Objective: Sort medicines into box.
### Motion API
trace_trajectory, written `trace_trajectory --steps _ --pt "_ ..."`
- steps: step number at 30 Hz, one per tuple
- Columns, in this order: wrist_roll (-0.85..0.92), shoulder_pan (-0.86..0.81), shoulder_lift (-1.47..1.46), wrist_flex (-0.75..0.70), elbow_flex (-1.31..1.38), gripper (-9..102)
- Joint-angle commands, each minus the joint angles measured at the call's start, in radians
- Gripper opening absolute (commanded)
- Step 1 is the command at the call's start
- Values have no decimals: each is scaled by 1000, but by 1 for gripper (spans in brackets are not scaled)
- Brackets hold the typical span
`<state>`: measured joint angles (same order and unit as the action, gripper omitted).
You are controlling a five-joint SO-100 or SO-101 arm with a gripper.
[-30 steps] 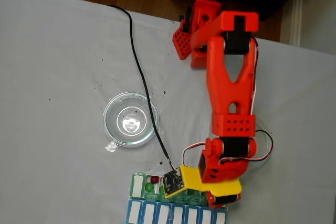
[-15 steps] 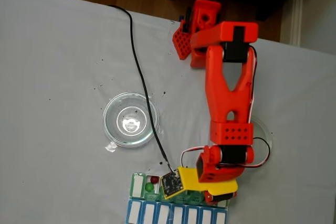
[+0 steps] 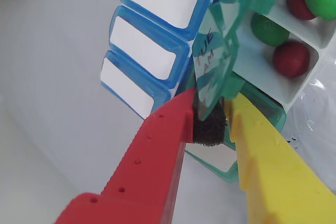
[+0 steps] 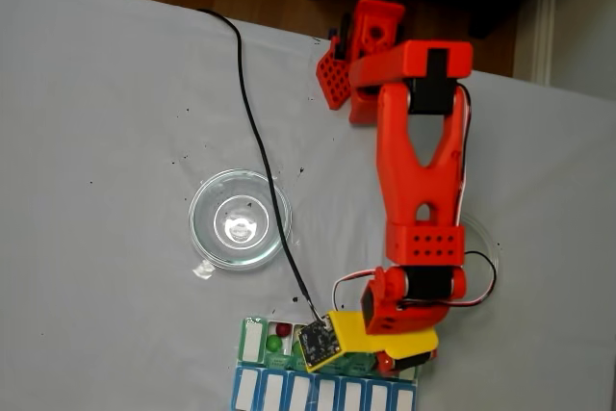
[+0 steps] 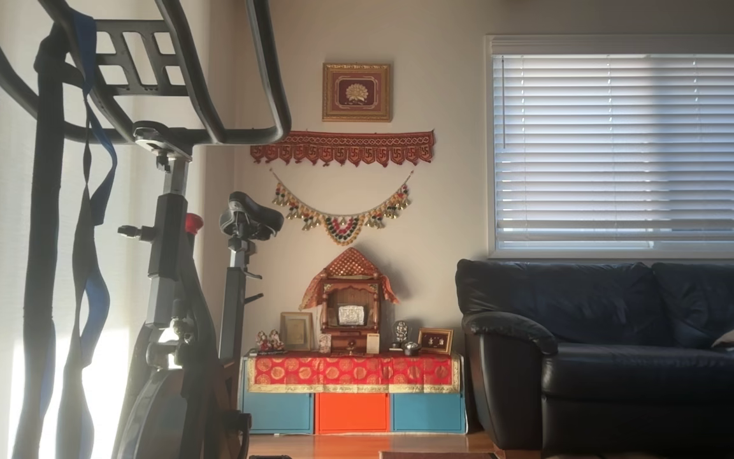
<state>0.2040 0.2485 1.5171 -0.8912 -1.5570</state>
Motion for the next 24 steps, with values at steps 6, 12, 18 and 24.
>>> trace_trajectory --steps 6,12,18,24 --pt "71 21 0 -137 48 1" --pt "103 40 -18 -144 32 1" --pt "118 49 -35 -135 23 1" --pt "41 -2 132 -164 46 1"
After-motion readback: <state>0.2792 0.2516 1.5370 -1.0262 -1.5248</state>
